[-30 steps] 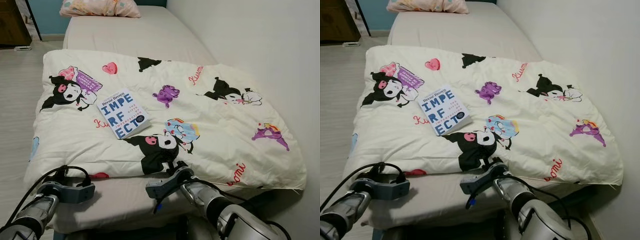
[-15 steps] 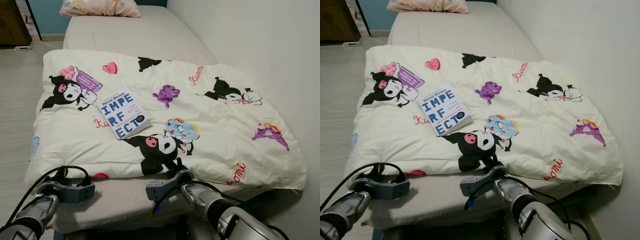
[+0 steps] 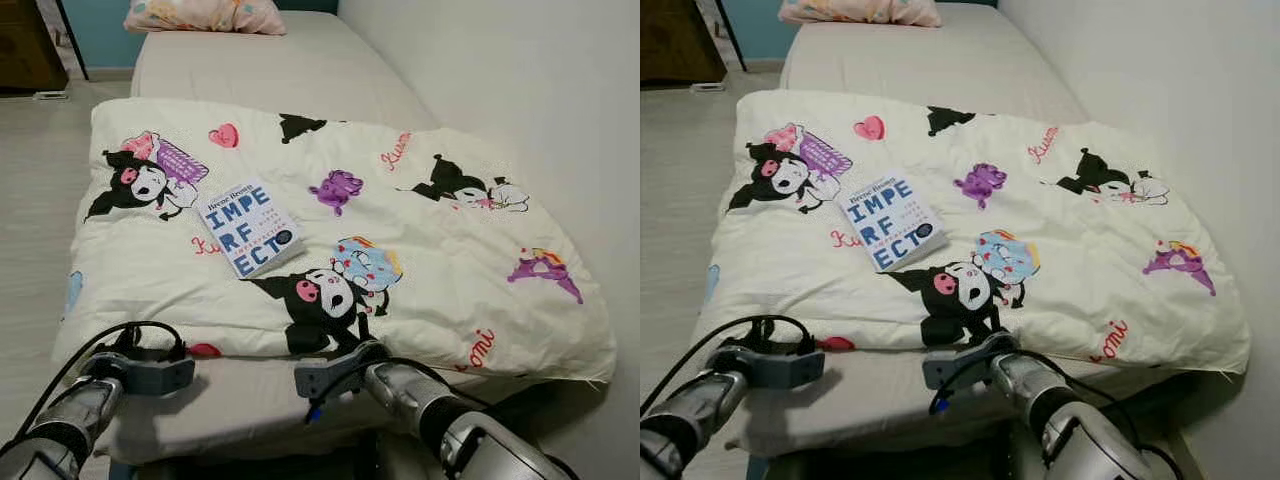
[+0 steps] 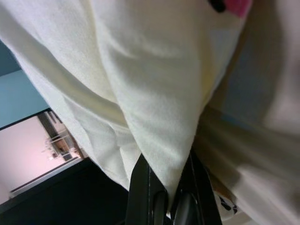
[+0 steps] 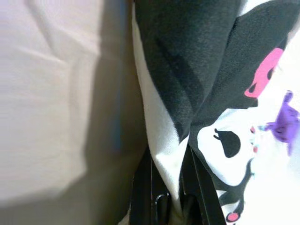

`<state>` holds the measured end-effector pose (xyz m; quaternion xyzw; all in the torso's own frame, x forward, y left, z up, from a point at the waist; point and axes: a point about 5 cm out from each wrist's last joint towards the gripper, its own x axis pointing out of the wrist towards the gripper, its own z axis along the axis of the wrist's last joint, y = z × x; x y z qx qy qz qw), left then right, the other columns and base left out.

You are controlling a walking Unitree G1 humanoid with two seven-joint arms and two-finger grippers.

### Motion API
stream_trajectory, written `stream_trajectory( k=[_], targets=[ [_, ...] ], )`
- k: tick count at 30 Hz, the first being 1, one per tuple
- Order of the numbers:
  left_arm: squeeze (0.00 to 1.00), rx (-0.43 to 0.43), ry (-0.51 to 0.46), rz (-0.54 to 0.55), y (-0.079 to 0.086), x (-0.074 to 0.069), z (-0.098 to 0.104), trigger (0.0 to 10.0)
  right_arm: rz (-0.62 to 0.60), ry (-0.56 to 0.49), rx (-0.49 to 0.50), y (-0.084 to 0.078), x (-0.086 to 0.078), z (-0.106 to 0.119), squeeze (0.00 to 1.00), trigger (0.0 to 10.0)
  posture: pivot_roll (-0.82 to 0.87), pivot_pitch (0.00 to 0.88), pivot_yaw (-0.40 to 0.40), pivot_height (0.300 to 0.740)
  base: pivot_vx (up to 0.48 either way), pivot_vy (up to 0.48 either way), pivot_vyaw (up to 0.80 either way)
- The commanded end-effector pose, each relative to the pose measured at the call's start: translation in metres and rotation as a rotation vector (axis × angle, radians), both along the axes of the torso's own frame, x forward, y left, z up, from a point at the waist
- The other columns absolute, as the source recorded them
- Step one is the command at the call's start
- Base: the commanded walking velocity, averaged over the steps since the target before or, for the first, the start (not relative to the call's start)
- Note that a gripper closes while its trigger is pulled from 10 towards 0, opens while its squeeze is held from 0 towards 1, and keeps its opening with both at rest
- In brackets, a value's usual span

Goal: Clean up the room

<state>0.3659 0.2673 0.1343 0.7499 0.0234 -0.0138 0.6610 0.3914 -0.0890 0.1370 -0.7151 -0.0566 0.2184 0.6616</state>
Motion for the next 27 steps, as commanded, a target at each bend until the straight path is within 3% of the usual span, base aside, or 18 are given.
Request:
stream_trajectory(
  k=[1,7,10,17,20,21,23,24,26,27],
  targets=[
    [0.0,-0.008,0.039,0.008,0.005,-0.003,-0.003,0.0,0.002,0.064,0.014,-0.002,-0.005,-0.011,0.0,0.0,0.02,0.494,-0.078,0.568,0.0,0.0,0.0],
    [0.0,-0.093,0.099,-0.032,0.006,0.003,0.014,0.0,0.063,0.125,0.069,0.004,-0.005,-0.004,0.0,0.0,0.03,0.491,-0.075,0.568,0.0,0.0,0.0],
    [0.0,-0.184,0.326,-0.113,0.002,-0.003,0.008,0.0,0.114,0.229,0.149,0.011,-0.007,0.0,0.0,0.0,0.03,0.49,-0.074,0.568,0.0,0.0,0.0],
    [0.0,-0.193,0.342,-0.117,0.002,-0.003,0.008,0.0,0.119,0.24,0.153,0.011,-0.008,0.0,0.0,0.0,0.03,0.49,-0.074,0.568,0.0,0.0,0.0],
    [0.0,-0.249,0.513,-0.189,0.001,-0.014,0.001,0.0,0.139,0.317,0.225,0.009,-0.007,0.006,0.0,0.0,0.04,0.49,-0.07,0.568,0.0,0.0,0.0],
    [0.0,-0.249,0.513,-0.189,0.001,-0.014,0.001,0.0,0.139,0.317,0.225,0.009,-0.007,0.006,0.0,0.0,0.04,0.49,-0.07,0.568,0.0,0.0,0.0],
    [0.0,-0.275,0.636,-0.234,-0.001,-0.022,-0.006,0.0,0.157,0.381,0.261,0.009,-0.009,0.007,0.0,0.0,0.04,0.489,-0.066,0.568,0.0,0.0,0.0],
    [0.0,-0.275,0.636,-0.234,-0.001,-0.022,-0.006,0.0,0.157,0.381,0.261,0.009,-0.009,0.007,0.0,0.0,0.04,0.489,-0.066,0.568,0.0,0.0,0.0],
    [0.0,-0.323,0.757,-0.273,-0.008,-0.028,-0.012,0.0,0.183,0.449,0.287,0.009,-0.011,0.007,0.0,0.0,0.04,0.488,-0.063,0.568,0.0,0.0,0.0],
    [0.0,-0.323,0.757,-0.273,-0.008,-0.028,-0.012,0.0,0.183,0.449,0.287,0.009,-0.011,0.007,0.0,0.0,0.04,0.488,-0.063,0.568,0.0,0.0,0.0]
  ],
)
